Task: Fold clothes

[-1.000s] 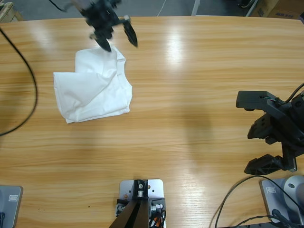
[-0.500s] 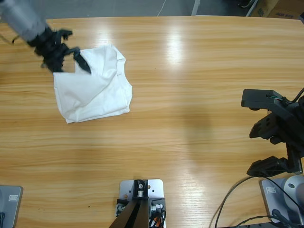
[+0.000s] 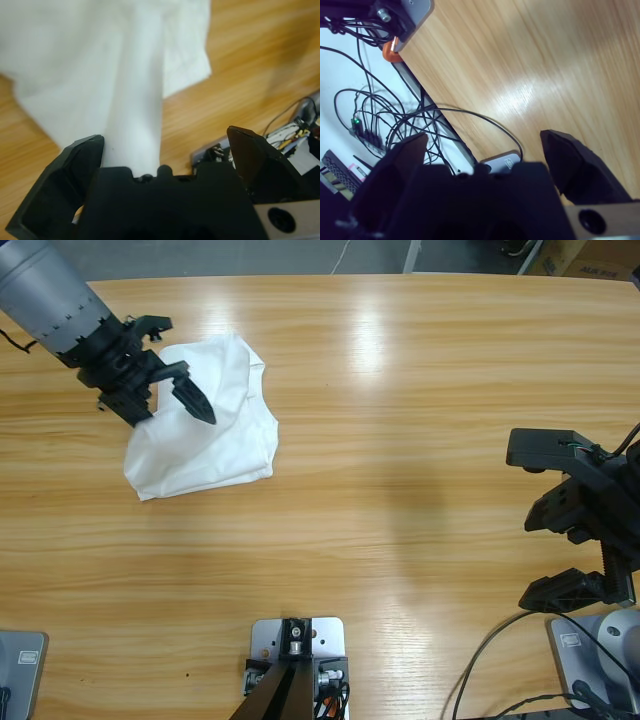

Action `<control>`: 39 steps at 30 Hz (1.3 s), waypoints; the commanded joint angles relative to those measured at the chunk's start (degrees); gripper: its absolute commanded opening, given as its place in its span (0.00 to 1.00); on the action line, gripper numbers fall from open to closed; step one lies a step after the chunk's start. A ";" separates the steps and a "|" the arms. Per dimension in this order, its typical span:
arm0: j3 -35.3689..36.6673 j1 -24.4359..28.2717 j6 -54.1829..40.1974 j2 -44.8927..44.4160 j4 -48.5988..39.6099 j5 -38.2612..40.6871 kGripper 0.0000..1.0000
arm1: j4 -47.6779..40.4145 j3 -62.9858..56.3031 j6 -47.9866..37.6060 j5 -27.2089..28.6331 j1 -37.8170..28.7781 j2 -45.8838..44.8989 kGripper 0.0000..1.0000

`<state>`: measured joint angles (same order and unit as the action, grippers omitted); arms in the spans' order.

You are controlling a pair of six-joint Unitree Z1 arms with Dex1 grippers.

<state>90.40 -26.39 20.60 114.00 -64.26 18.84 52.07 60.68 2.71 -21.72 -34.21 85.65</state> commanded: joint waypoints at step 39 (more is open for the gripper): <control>-6.87 9.41 -7.61 -0.93 3.65 -0.91 0.95 | -64.65 3.80 -35.46 -28.18 -14.13 21.82 0.96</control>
<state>85.45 -18.48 15.26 111.12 -61.99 18.84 3.62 65.94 -22.43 -47.18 -46.46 92.75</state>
